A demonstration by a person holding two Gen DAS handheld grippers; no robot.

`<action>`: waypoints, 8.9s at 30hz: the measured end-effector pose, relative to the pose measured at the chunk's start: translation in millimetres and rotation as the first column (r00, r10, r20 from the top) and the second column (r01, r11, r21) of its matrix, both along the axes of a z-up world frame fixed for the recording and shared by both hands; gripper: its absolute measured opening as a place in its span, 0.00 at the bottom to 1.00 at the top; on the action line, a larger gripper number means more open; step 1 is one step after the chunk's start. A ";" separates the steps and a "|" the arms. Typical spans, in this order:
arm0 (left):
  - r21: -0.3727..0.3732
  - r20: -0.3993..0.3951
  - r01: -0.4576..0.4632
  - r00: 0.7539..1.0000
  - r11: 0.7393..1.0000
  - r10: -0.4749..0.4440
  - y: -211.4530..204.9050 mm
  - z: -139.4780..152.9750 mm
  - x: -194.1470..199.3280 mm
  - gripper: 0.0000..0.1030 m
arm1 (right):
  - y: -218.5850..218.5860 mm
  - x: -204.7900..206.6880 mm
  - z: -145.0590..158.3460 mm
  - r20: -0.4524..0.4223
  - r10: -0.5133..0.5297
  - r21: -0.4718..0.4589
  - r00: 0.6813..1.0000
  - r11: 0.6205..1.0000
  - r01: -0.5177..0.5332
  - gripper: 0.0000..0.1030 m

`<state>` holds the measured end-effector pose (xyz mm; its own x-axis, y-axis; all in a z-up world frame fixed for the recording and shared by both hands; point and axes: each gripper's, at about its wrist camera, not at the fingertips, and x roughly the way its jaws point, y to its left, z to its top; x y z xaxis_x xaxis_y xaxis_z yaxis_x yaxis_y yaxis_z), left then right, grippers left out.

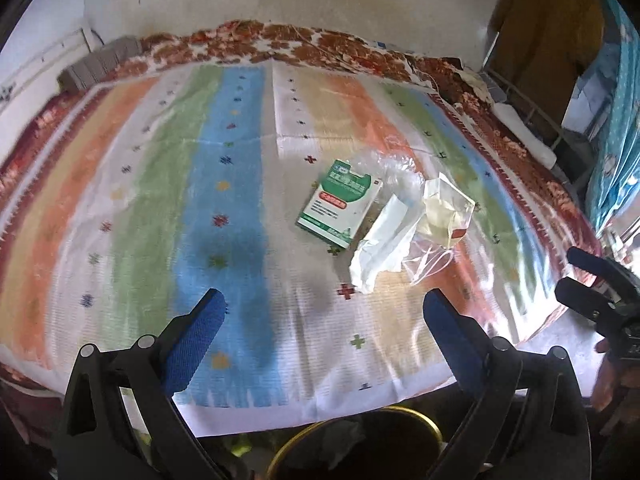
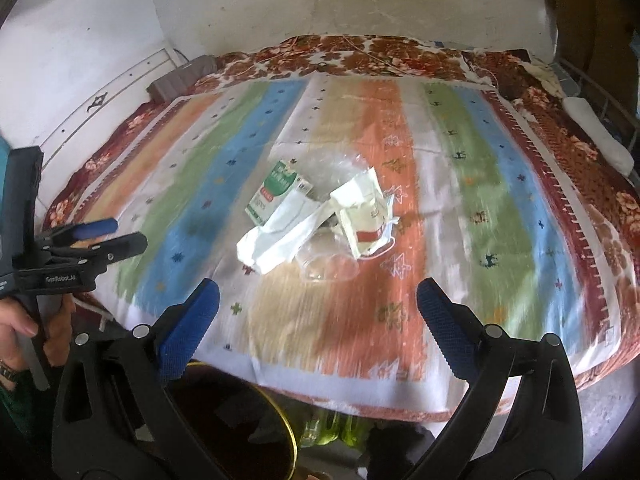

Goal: Collect trash

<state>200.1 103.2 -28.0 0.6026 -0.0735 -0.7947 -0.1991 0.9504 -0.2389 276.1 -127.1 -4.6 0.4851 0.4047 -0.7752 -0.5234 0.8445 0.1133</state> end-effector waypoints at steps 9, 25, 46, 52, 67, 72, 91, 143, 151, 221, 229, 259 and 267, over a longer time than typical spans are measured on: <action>-0.088 -0.028 0.048 0.998 0.995 -0.050 -3.1 -24.0 22.0 0.88 | 1.9 31.6 -0.1 0.017 -0.033 0.025 0.999 0.999 0.033 0.91; -0.140 -0.073 0.061 0.995 0.988 -0.071 -2.1 -51.7 54.6 0.77 | 13.5 93.9 -32.3 -0.068 -0.097 0.006 0.993 0.995 0.098 0.80; -0.169 -0.120 0.132 0.981 0.977 -0.153 -10.2 -93.5 104.6 0.41 | 29.5 151.9 -77.7 -0.143 -0.117 -0.085 0.983 0.991 0.106 0.43; -0.143 -0.133 0.171 0.973 0.975 -0.190 -22.4 -91.9 105.9 0.03 | 31.4 151.4 -85.8 -0.148 -0.116 -0.108 0.982 0.989 0.100 0.14; -0.159 -0.089 0.124 0.986 0.979 -0.139 -15.6 -49.3 99.0 0.01 | 18.3 138.5 -55.9 -0.095 -0.085 -0.073 0.992 0.994 0.078 0.00; -0.165 -0.064 0.128 0.988 0.978 -0.140 -14.7 -28.8 93.1 0.01 | 18.2 133.6 -43.9 -0.074 -0.070 -0.059 0.995 0.996 0.066 0.00; -0.193 0.002 0.118 0.993 0.974 -0.120 -10.6 16.9 58.9 0.01 | 18.3 87.7 -9.9 -0.029 -0.016 -0.013 0.999 1.000 0.016 0.00; -0.271 0.167 0.098 0.984 0.958 -0.054 -18.0 59.0 -82.4 0.01 | 14.7 -84.5 23.9 0.048 0.153 0.085 0.987 0.984 -0.156 0.00; -0.295 0.176 0.093 0.984 0.951 -0.042 -20.9 54.1 -102.7 0.01 | 13.9 -108.7 12.2 0.030 0.177 0.074 0.984 0.981 -0.178 0.00; -0.216 -0.298 -0.200 0.946 0.956 0.130 -41.6 -72.8 -140.9 0.25 | 19.7 -162.9 -144.0 -0.405 0.060 -0.124 0.913 0.985 -0.120 0.26; -0.203 -0.265 -0.202 0.953 0.958 0.145 -37.3 -63.6 -130.2 0.39 | 17.8 -158.2 -128.1 -0.378 0.072 -0.065 0.923 0.992 -0.104 0.36; -0.018 -0.049 -0.079 0.996 0.997 0.078 -12.2 3.7 -61.9 0.82 | -11.3 -105.9 -31.4 -0.123 0.027 0.074 0.992 0.997 -0.018 0.76; -0.014 0.002 -0.052 0.999 0.999 0.052 -6.5 12.2 -41.3 0.89 | -14.0 -86.1 -15.7 -0.095 0.018 0.081 0.995 0.997 -0.011 0.82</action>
<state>158.8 96.7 -15.8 0.6078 -0.0525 -0.7924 -0.2480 0.9354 -0.2522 190.1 -141.1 -20.3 0.4040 0.4736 -0.7826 -0.5190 0.8232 0.2303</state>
